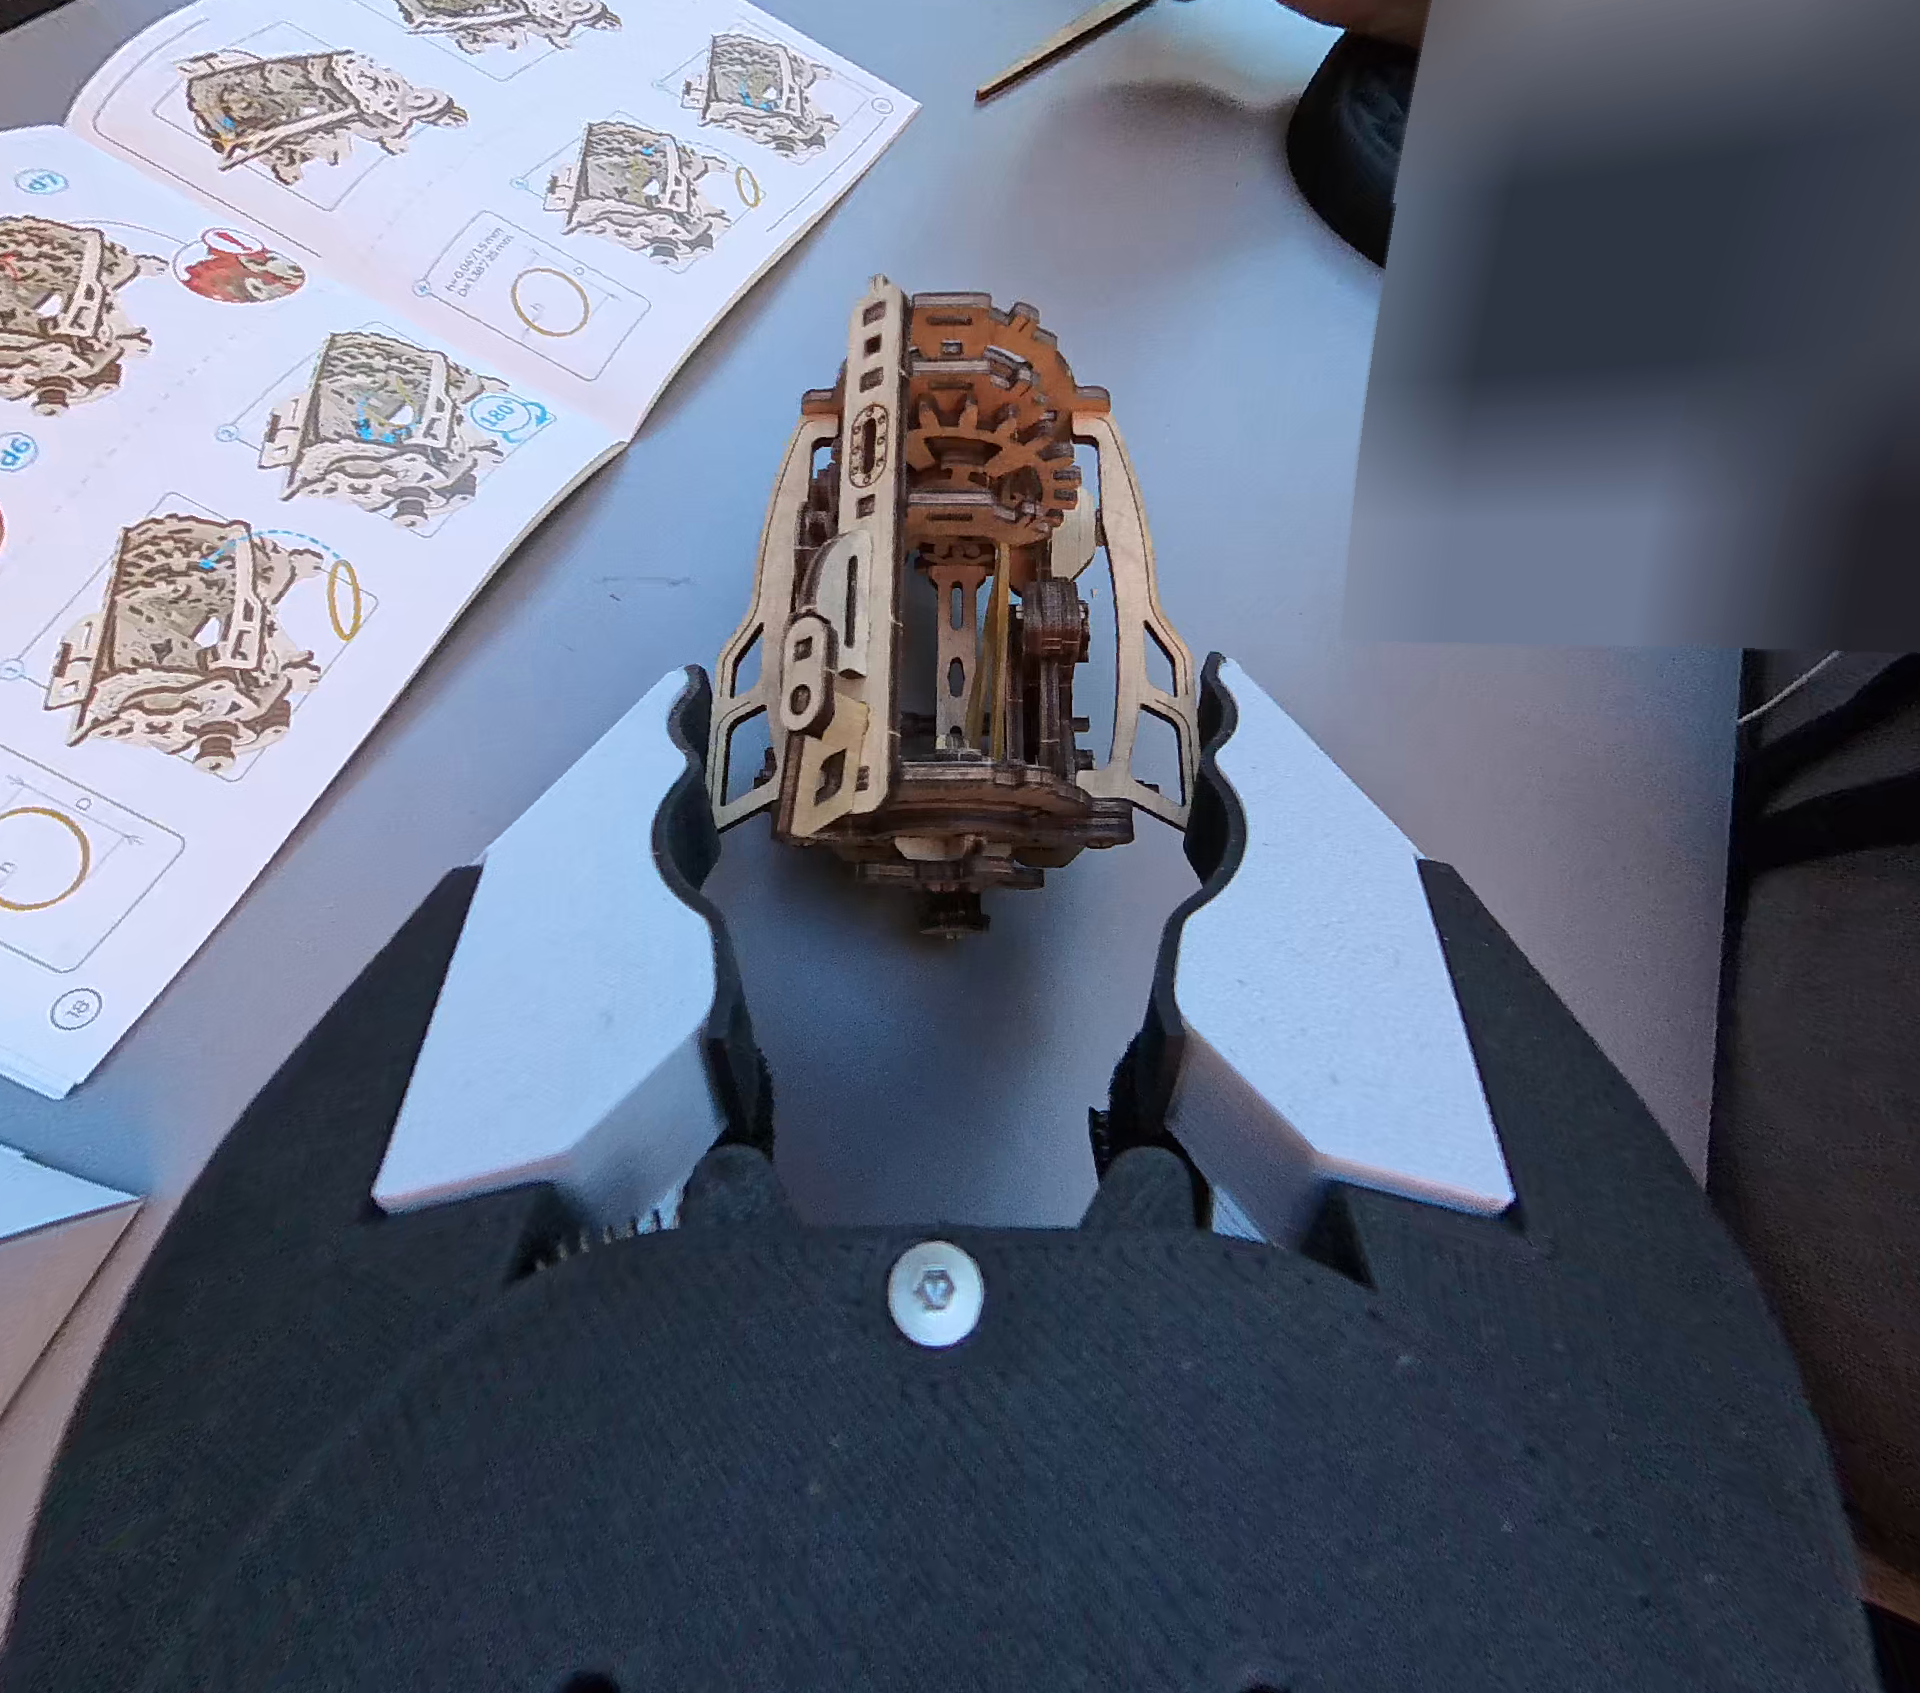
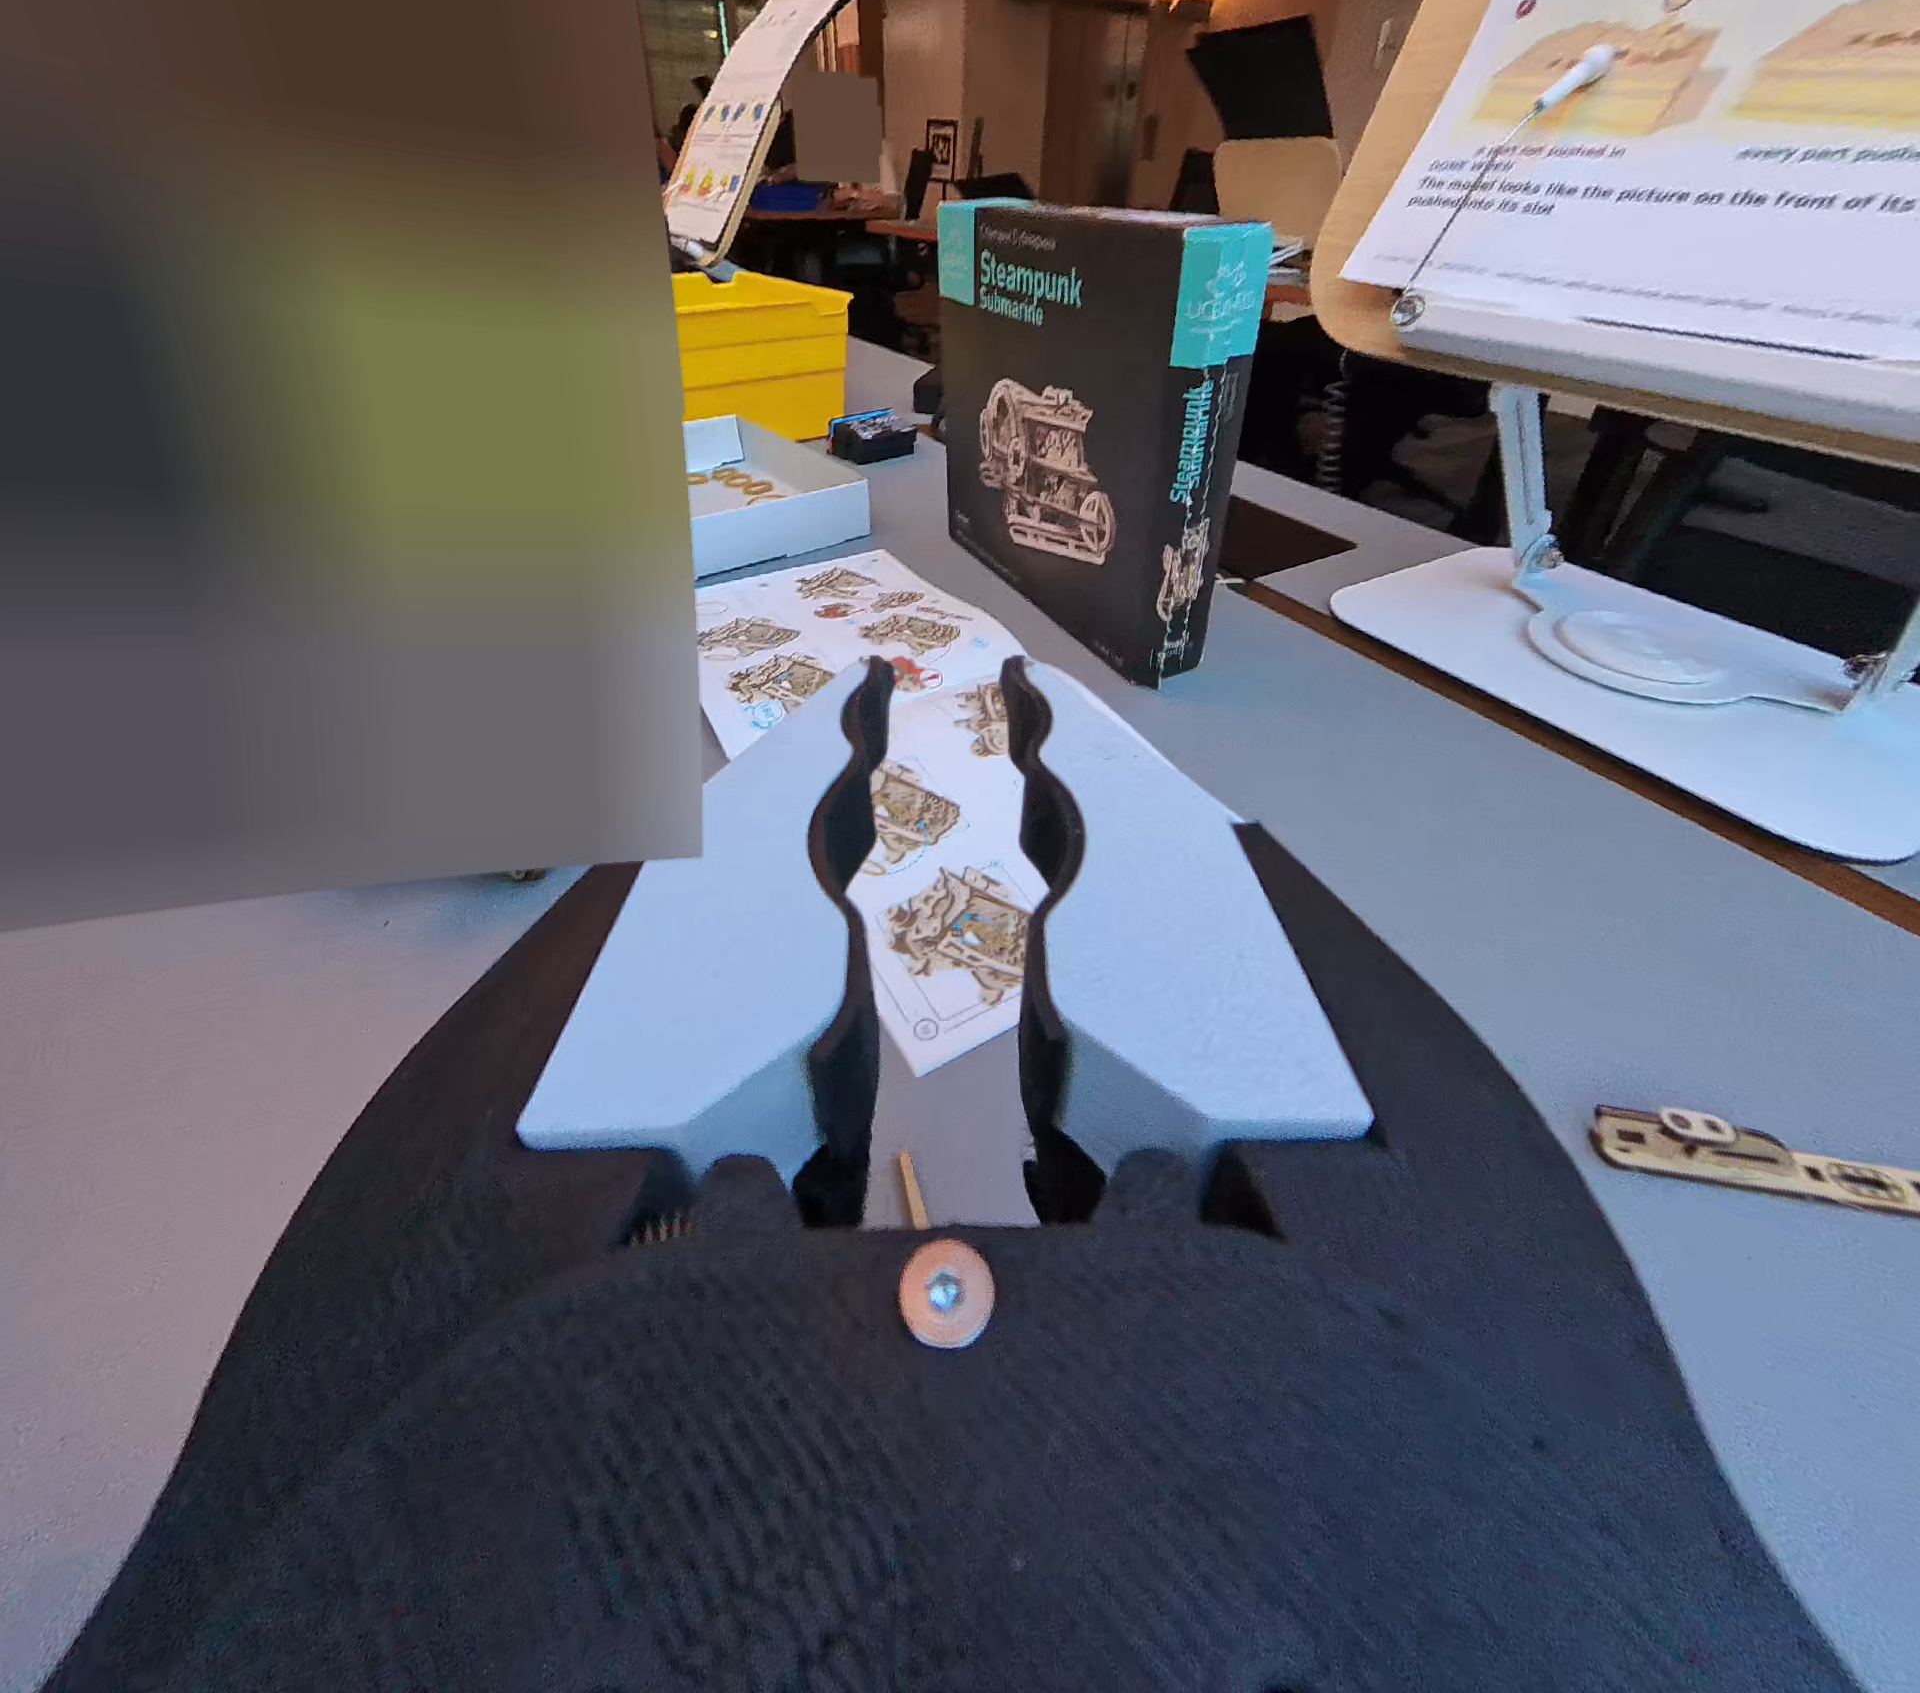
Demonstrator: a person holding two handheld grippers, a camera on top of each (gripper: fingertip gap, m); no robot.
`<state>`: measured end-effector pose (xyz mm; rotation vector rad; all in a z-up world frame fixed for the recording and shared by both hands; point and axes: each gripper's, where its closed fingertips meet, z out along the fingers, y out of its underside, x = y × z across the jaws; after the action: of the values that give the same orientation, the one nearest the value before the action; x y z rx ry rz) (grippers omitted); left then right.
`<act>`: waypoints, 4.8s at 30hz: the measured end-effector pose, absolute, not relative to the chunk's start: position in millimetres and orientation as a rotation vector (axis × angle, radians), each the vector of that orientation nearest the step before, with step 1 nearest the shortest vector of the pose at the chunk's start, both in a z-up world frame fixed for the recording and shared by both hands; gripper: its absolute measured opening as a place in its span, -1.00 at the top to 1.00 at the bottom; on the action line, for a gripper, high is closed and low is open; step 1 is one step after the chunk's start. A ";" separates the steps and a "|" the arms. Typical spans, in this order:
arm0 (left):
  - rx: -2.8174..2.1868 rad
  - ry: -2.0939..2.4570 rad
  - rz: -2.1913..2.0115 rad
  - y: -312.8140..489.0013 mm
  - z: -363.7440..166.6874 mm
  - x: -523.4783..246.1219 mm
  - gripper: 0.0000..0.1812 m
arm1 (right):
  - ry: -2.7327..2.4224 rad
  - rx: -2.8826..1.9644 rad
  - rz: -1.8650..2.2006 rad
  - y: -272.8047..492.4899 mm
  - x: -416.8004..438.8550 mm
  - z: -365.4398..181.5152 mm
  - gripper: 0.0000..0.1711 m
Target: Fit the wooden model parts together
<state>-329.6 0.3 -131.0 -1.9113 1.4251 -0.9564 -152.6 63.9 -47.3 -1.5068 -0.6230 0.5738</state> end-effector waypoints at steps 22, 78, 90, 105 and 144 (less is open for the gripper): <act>-1.841 1.571 -1.188 -36.8 -126.9 -291.7 0.02 | -1.444 -1.771 0.289 61.1 -150.2 -140.0 0.55; -1.429 1.658 -0.626 -18.4 -106.1 -336.7 0.50 | -1.591 -1.505 0.807 -6.1 -271.1 -90.8 0.09; -1.359 1.698 -0.493 -14.6 -114.3 -333.2 0.70 | -1.617 -1.517 0.826 -5.2 -277.9 -106.5 0.21; -1.339 1.709 -0.474 -15.7 -114.9 -332.0 0.78 | -1.573 -1.508 0.909 -9.4 -280.3 -111.6 0.35; -1.471 1.648 -0.463 4.2 -118.3 -352.4 0.74 | -1.430 -1.344 0.991 -7.8 -272.3 -89.9 0.32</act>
<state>-352.4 4.2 -118.3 -1.4711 1.6483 -0.4628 -272.3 -7.8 -89.9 -1.3442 -1.4301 0.9905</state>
